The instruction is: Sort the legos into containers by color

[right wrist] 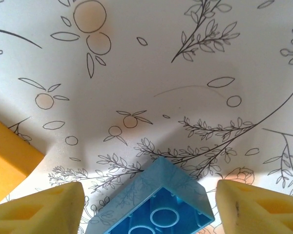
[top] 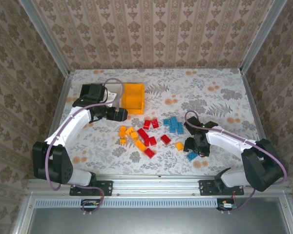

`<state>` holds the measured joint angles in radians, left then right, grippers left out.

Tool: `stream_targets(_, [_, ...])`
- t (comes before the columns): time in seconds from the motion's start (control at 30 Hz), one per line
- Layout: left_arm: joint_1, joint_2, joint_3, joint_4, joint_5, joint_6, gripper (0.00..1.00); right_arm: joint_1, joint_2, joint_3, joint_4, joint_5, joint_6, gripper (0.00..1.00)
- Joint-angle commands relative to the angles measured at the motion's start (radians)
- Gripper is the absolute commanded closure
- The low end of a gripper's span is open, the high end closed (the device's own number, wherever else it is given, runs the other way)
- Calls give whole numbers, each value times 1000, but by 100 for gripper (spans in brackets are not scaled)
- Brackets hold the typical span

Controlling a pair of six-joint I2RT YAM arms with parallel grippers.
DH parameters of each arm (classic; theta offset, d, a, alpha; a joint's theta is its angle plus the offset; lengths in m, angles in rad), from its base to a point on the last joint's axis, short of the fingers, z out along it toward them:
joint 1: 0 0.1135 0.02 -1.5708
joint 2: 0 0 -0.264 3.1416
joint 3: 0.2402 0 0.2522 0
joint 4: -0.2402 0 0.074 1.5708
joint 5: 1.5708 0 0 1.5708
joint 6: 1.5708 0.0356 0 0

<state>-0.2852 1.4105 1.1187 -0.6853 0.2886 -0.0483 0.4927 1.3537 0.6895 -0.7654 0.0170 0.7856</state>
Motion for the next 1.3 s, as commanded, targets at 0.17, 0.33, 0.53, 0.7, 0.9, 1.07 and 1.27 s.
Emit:
stream_targets(0.17, [7, -34, -16, -6, 6, -5, 0, 21, 21, -28, 10, -8, 48, 44])
stream_targets(0.33, [5, -35, -16, -6, 7, -6, 0, 21, 64, -18, 34, 9, 47, 58])
stream_targets(0.53, [4, -38, -20, -6, 3, -5, 0, 23, 105, 16, 38, 22, 29, 71])
stream_targets(0.7, [6, -38, -16, -6, -1, -11, 0, 24, 80, 132, -14, 61, -12, 75])
stream_targets(0.9, [32, -71, -24, 7, -60, -31, 0, 44, 176, 453, 26, 12, -98, 75])
stream_targets(1.07, [108, -118, -50, 49, -79, -73, 0, 91, 410, 784, 183, -93, -152, 76])
stream_targets(1.27, [191, -134, -63, 73, -69, -109, 0, 105, 775, 1211, 207, -167, -198, 77])
